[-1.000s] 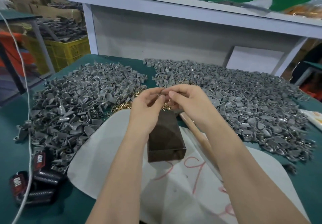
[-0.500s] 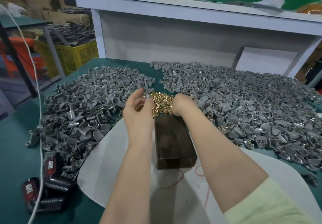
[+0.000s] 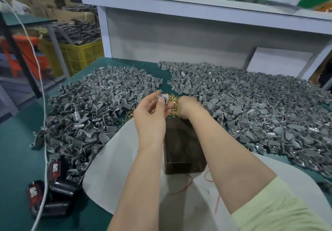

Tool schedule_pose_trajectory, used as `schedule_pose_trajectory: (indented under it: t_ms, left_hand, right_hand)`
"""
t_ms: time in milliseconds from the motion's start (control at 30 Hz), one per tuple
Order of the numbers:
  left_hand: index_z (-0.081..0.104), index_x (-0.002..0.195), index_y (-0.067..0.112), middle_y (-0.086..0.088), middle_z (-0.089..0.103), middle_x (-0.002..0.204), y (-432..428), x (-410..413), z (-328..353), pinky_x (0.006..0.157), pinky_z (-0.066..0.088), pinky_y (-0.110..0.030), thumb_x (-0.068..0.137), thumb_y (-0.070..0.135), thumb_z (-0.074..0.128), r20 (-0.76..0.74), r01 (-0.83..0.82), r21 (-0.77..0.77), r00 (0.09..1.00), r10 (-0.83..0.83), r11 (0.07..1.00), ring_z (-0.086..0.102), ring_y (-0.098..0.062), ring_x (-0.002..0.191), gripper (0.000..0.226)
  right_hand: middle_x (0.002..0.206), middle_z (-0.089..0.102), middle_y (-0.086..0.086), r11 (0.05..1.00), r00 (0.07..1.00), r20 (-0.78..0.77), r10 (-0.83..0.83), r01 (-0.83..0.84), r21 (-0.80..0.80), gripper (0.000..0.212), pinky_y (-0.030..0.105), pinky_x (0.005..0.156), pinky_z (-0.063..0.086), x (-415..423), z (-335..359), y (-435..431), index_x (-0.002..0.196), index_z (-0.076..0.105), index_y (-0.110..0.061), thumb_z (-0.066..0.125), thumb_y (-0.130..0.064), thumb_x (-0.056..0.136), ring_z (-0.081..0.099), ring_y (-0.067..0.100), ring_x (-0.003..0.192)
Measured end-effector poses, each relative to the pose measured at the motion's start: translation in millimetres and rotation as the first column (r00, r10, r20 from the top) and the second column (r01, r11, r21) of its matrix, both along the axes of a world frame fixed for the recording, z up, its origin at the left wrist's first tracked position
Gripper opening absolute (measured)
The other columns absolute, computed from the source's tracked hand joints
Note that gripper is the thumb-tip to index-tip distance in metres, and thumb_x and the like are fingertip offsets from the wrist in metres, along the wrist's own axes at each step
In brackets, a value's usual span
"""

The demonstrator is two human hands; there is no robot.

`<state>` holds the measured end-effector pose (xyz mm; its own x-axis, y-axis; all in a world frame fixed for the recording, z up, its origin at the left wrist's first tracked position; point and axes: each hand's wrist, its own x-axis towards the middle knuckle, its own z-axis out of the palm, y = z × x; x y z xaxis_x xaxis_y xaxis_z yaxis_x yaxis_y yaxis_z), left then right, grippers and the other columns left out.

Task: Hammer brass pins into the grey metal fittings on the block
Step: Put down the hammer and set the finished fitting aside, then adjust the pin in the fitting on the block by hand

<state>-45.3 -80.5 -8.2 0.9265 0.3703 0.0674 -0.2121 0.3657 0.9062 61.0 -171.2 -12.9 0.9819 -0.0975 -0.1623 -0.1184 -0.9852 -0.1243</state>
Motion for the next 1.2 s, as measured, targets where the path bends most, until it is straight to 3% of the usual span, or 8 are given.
schedule_pose_trajectory:
  t_ms: [100,300,600,733,800,933,1033,1200]
  left_hand:
    - [0.063,0.090,0.016,-0.006,0.069,0.084,-0.5,-0.2,-0.5,0.067,0.055,-0.018,0.094,0.007,0.056,-0.017,0.002,0.053,1.000,-0.001,0.999,0.069,-0.006,0.068,0.013]
    - [0.062,0.078,0.022,-0.006,0.066,0.085,0.7,0.5,-4.5,0.092,0.050,-0.050,0.090,0.021,0.064,-0.048,-0.044,0.269,0.997,0.059,0.962,0.060,-0.021,0.085,0.012]
    - [0.063,0.080,0.024,-0.012,0.070,0.093,1.7,3.8,-7.4,0.093,0.051,-0.046,0.089,0.019,0.066,-0.091,-0.031,0.273,0.994,0.058,0.961,0.065,-0.028,0.096,0.011]
    - [0.063,0.082,0.020,0.000,0.068,0.082,1.7,4.9,-10.9,0.076,0.049,-0.020,0.087,0.021,0.067,-0.064,-0.041,0.371,0.996,0.070,0.928,0.063,-0.015,0.081,0.007]
    - [0.061,0.083,0.022,0.011,0.063,0.076,-0.1,3.8,-12.4,0.066,0.044,-0.009,0.088,0.021,0.067,-0.044,-0.045,0.548,0.996,0.082,0.835,0.060,-0.005,0.075,0.007]
    - [0.065,0.090,0.021,0.004,0.068,0.089,-6.7,0.0,-16.6,0.083,0.049,-0.033,0.089,0.019,0.062,-0.107,0.071,0.815,0.994,0.030,0.575,0.062,-0.018,0.090,0.003]
    - [0.067,0.091,0.029,0.006,0.067,0.102,-7.9,-1.2,-16.5,0.088,0.040,-0.036,0.090,0.025,0.061,-0.161,0.123,0.922,0.984,0.076,0.367,0.056,-0.021,0.105,0.007]
    - [0.069,0.098,0.031,0.005,0.064,0.110,-6.3,-1.2,-13.6,0.090,0.034,-0.038,0.091,0.028,0.060,-0.206,0.172,0.937,0.975,0.082,0.304,0.051,-0.023,0.113,0.011]
  right_hand:
    - [0.119,0.059,0.013,1.000,1.000,0.000,-0.004,0.004,0.030,0.029,0.040,0.093,0.047,1.3,-1.4,-1.8,0.113,0.058,-0.006,0.051,-0.012,0.085,0.057,0.032,0.109]
    - [0.123,0.056,0.014,1.000,0.999,-0.042,-0.012,0.012,-0.005,0.035,0.040,0.094,0.046,6.9,-3.5,-0.8,0.119,0.056,-0.004,0.054,-0.012,0.085,0.056,0.033,0.112]
    - [0.117,0.058,0.014,0.992,0.992,-0.071,0.105,-0.110,-0.062,0.031,0.041,0.096,0.045,15.1,-8.5,0.4,0.116,0.057,-0.009,0.051,-0.016,0.086,0.056,0.033,0.108]
    - [0.079,0.055,0.008,0.992,0.995,0.086,0.059,-0.068,0.105,0.016,0.028,0.067,0.047,7.7,-5.4,-7.3,0.085,0.058,-0.006,0.057,-0.021,0.086,0.057,0.030,0.083]
    - [0.075,0.058,0.007,0.955,0.973,0.228,0.018,-0.085,0.284,0.019,0.026,0.060,0.042,-0.4,3.7,-14.4,0.080,0.062,-0.005,0.060,-0.022,0.087,0.057,0.024,0.076]
    - [0.091,0.065,0.000,0.779,0.959,0.282,-0.032,-0.153,0.608,0.016,0.026,0.072,0.049,-34.4,27.3,-33.2,0.100,0.067,-0.014,0.063,-0.008,0.086,0.059,0.014,0.078]
    - [0.090,0.071,0.008,0.677,0.973,0.228,-0.035,-0.145,0.722,0.013,0.028,0.077,0.057,-63.5,33.1,-44.1,0.092,0.069,-0.013,0.062,-0.003,0.087,0.066,0.017,0.080]
    - [0.075,0.067,0.012,0.606,0.970,0.243,-0.024,-0.179,0.775,0.013,0.022,0.066,0.058,-90.8,21.7,-46.1,0.097,0.066,0.004,0.059,0.004,0.087,0.065,0.016,0.065]
